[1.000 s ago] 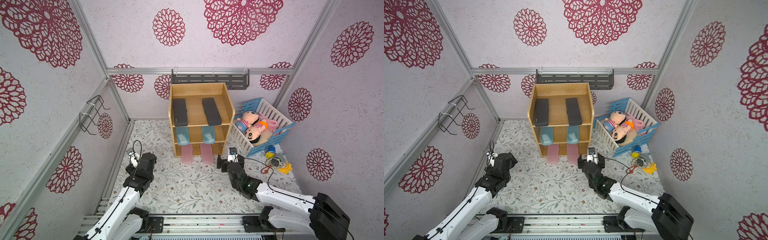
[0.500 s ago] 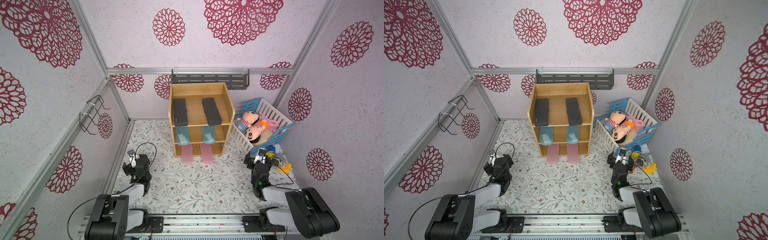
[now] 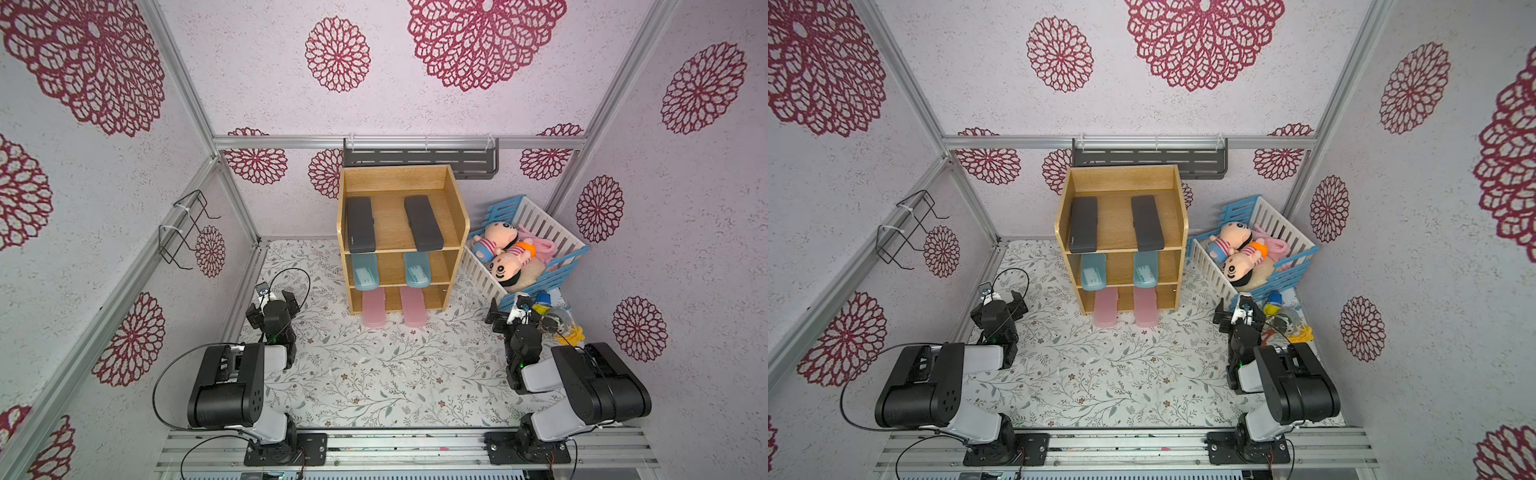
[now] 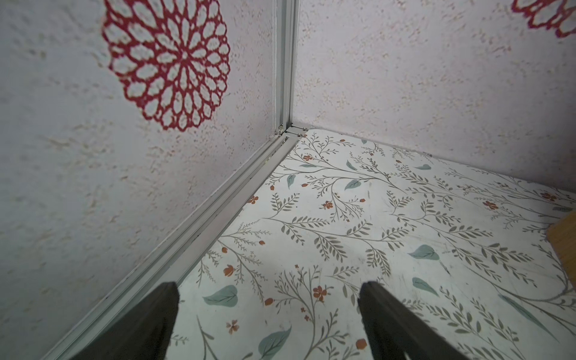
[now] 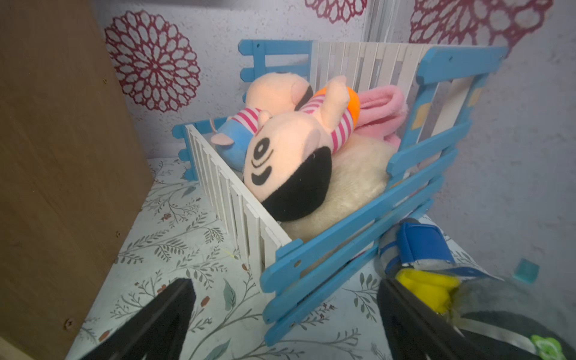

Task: Place the pencil cases on the shelf according to color
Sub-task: Reset both arms

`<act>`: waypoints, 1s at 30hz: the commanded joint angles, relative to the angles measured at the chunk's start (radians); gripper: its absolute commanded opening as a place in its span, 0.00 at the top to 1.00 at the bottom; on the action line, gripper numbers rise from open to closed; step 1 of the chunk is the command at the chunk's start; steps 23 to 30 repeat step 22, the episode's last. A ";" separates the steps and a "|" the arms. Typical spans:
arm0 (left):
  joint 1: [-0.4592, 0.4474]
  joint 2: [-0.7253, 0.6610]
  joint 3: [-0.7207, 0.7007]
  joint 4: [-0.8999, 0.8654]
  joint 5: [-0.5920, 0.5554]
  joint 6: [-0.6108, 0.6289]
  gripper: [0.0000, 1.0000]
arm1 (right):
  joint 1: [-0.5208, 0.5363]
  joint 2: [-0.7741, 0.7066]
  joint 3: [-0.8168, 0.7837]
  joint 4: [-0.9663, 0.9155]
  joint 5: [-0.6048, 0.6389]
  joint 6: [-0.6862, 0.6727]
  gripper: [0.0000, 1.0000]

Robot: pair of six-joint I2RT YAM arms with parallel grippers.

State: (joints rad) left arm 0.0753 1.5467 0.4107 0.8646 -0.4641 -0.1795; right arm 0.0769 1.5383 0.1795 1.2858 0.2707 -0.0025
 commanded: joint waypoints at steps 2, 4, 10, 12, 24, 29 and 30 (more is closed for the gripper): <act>0.007 0.001 -0.001 0.025 0.039 0.007 0.03 | 0.009 -0.004 0.017 0.077 -0.008 0.011 0.01; 0.005 0.005 -0.002 0.035 0.038 0.009 0.03 | 0.010 -0.008 0.017 0.071 -0.007 0.011 0.01; 0.006 0.006 -0.005 0.044 0.039 0.010 0.03 | 0.013 -0.004 0.016 0.082 -0.004 0.007 0.01; 0.005 0.006 -0.006 0.045 0.039 0.010 0.03 | 0.013 -0.002 0.018 0.081 -0.003 0.007 0.01; 0.006 0.006 -0.006 0.044 0.039 0.011 0.03 | 0.012 -0.003 0.019 0.076 -0.005 0.007 0.01; 0.006 0.006 -0.006 0.044 0.039 0.011 0.03 | 0.012 -0.003 0.019 0.076 -0.005 0.007 0.01; 0.006 0.006 -0.006 0.044 0.039 0.011 0.03 | 0.012 -0.003 0.019 0.076 -0.005 0.007 0.01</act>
